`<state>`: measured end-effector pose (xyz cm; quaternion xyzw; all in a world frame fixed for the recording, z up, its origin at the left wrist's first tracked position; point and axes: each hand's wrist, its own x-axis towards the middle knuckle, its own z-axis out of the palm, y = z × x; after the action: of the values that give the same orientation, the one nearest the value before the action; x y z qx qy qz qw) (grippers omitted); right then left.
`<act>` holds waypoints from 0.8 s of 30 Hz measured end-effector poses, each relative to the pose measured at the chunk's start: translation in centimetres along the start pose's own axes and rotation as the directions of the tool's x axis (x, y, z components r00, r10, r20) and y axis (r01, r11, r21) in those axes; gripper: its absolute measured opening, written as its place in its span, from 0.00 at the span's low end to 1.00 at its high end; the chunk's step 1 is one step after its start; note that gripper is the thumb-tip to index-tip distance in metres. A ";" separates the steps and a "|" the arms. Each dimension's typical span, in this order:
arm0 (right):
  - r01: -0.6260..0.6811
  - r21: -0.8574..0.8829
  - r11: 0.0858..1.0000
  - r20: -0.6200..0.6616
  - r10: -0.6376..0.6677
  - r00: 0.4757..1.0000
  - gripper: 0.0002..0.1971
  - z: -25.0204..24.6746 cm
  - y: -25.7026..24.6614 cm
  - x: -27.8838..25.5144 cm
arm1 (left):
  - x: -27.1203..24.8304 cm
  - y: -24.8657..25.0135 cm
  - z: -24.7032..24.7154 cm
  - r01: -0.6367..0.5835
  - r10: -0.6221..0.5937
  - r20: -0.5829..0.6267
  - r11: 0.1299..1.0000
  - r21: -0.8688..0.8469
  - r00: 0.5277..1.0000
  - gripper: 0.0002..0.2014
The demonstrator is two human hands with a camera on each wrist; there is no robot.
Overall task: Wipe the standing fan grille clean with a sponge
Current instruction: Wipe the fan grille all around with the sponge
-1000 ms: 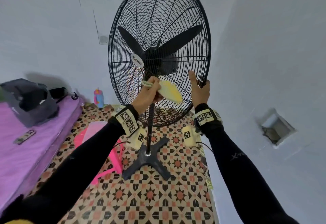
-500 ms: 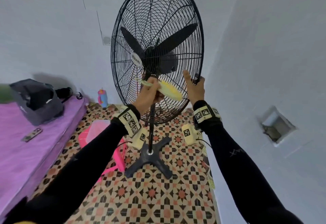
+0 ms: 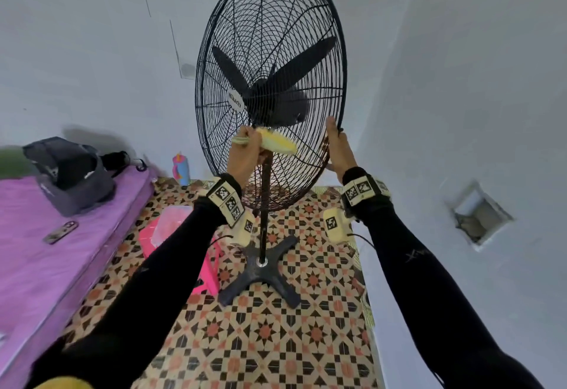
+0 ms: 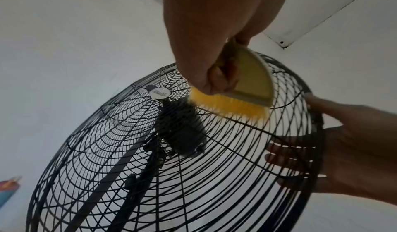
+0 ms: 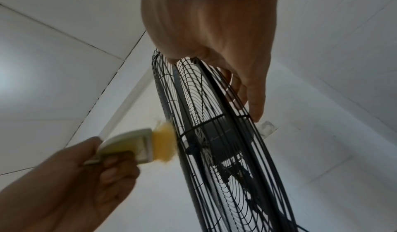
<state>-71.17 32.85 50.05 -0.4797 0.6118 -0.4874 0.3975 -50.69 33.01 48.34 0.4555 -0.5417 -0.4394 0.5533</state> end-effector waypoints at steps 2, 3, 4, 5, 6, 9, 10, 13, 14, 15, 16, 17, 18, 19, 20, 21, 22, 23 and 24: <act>0.000 -0.003 1.000 -0.033 0.000 0.999 0.60 0.3 0.1 0.0 | -0.3 0.1 0.4 0.047 -0.046 0.128 0.999 -0.005 0.991 0.08; -0.005 0.003 1.000 -0.048 0.005 0.999 0.60 0.3 0.2 0.1 | -0.9 0.2 0.7 0.066 -0.067 0.247 0.998 0.011 0.967 0.07; -0.007 0.000 1.000 -0.050 0.007 0.999 0.58 0.2 0.1 0.2 | -1.5 0.3 1.0 0.060 -0.070 0.344 0.997 0.040 0.936 0.06; -0.008 -0.013 1.000 -0.037 0.008 0.999 0.55 0.0 0.1 0.3 | -1.9 0.3 1.1 0.035 -0.055 0.383 0.998 0.060 0.922 0.07; -0.005 -0.020 1.000 -0.013 0.004 1.000 0.52 -0.2 0.0 0.3 | -2.0 0.2 1.0 0.012 -0.031 0.354 0.998 0.055 0.935 0.08; -0.013 0.016 1.000 0.030 0.013 0.999 0.47 -0.8 0.1 0.4 | -1.4 0.2 0.5 -0.018 0.021 0.130 0.999 -0.028 0.991 0.05; -0.016 0.018 1.000 0.023 0.016 1.000 0.46 -0.8 0.2 0.5 | -1.4 0.1 0.6 -0.008 0.008 0.147 1.000 0.000 0.989 0.06; -0.030 0.003 1.000 -0.004 0.030 1.000 0.49 -0.6 0.5 0.9 | -2.9 0.2 1.9 0.016 -0.058 0.328 0.991 0.131 0.943 0.07; -0.028 0.003 1.000 0.008 0.028 1.000 0.48 -0.7 0.5 1.0 | -3.6 0.3 2.4 0.004 -0.059 0.351 0.988 0.154 0.934 0.09; -0.025 0.001 1.000 0.028 0.025 0.999 0.47 -0.9 0.6 1.0 | -4.1 0.4 2.7 -0.031 -0.033 0.348 0.984 0.177 0.937 0.11; -0.024 -0.005 1.000 0.052 0.024 0.998 0.46 -1.1 0.6 1.1 | -4.5 0.4 3.0 -0.089 0.011 0.344 0.973 0.213 0.939 0.14; -0.034 -0.009 0.999 0.070 0.034 0.997 0.49 -1.3 0.5 1.0 | -5.0 0.4 3.3 -0.153 0.057 0.354 0.956 0.251 0.933 0.15; -0.047 -0.008 0.999 0.076 0.047 0.996 0.53 -1.5 0.4 1.0 | -5.4 0.3 3.8 -0.202 0.088 0.372 0.938 0.281 0.924 0.17; -0.059 -0.014 0.998 0.072 0.060 0.996 0.56 -1.5 0.4 1.0 | -5.9 0.3 4.3 -0.234 0.106 0.389 0.925 0.300 0.915 0.17; -0.061 -0.030 0.998 0.066 0.062 0.996 0.58 -1.5 0.4 1.2 | -6.4 0.2 4.8 -0.254 0.113 0.401 0.913 0.319 0.909 0.16; -0.062 -0.047 0.997 0.063 0.065 0.996 0.59 -1.5 0.4 1.3 | -6.7 0.0 5.1 -0.267 0.116 0.407 0.903 0.338 0.906 0.16; -0.064 -0.047 0.997 0.064 0.067 0.996 0.59 -1.5 0.4 1.4 | -6.9 -0.2 5.3 -0.270 0.117 0.399 0.895 0.355 0.910 0.16; -0.066 -0.029 0.997 0.070 0.067 0.995 0.56 -1.5 0.3 1.4 | -6.9 -0.3 5.1 -0.269 0.124 0.373 0.891 0.367 0.919 0.16; -0.062 -0.003 0.998 0.080 0.063 0.995 0.52 -1.5 0.2 1.2 | -6.9 -0.4 4.8 -0.263 0.134 0.335 0.889 0.376 0.933 0.17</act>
<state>-72.94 32.01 50.12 -0.4797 0.6103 -0.4548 0.4366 -55.67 39.52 46.53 0.4318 -0.7441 -0.3189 0.3977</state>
